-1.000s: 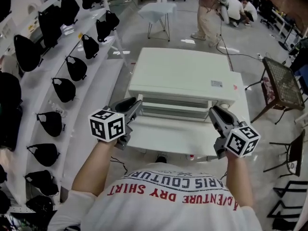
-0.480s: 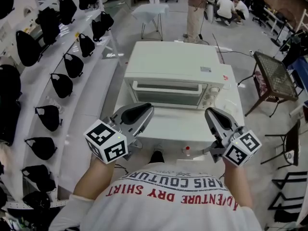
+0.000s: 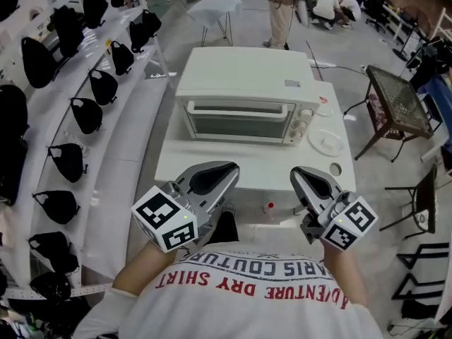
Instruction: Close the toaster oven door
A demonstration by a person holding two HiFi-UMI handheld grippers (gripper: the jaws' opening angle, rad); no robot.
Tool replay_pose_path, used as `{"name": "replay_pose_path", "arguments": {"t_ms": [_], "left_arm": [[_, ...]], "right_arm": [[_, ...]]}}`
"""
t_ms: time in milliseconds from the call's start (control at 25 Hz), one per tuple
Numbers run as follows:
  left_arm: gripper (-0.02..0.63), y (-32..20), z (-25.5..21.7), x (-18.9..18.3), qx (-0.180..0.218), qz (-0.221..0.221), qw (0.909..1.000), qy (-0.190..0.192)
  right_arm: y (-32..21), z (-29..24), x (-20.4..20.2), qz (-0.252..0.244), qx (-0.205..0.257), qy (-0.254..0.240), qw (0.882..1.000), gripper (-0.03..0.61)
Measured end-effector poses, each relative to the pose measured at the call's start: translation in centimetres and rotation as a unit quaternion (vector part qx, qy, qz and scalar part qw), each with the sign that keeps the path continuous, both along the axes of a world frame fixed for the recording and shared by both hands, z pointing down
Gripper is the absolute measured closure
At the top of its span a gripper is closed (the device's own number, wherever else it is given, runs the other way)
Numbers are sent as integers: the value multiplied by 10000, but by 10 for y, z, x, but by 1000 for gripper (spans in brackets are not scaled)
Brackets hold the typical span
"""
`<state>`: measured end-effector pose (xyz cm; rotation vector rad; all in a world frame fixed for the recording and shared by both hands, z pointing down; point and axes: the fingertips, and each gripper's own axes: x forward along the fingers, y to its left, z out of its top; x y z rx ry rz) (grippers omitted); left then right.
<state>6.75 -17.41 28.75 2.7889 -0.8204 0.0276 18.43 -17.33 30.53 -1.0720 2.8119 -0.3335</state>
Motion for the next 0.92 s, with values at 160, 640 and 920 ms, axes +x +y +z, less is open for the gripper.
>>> {"name": "replay_pose_path", "arguments": {"t_ms": [160, 640, 920], "left_arm": [[571, 3, 3, 1, -65, -29, 10000, 18], [571, 5, 18, 0, -264, -20, 9996, -38], [571, -7, 26, -5, -341, -29, 9994, 5]], "right_arm": [[7, 0, -1, -29, 9, -79, 10000, 557], [10, 17, -6, -72, -194, -78, 9998, 557], [-1, 26, -8, -60, -295, -60, 9995, 557]]}}
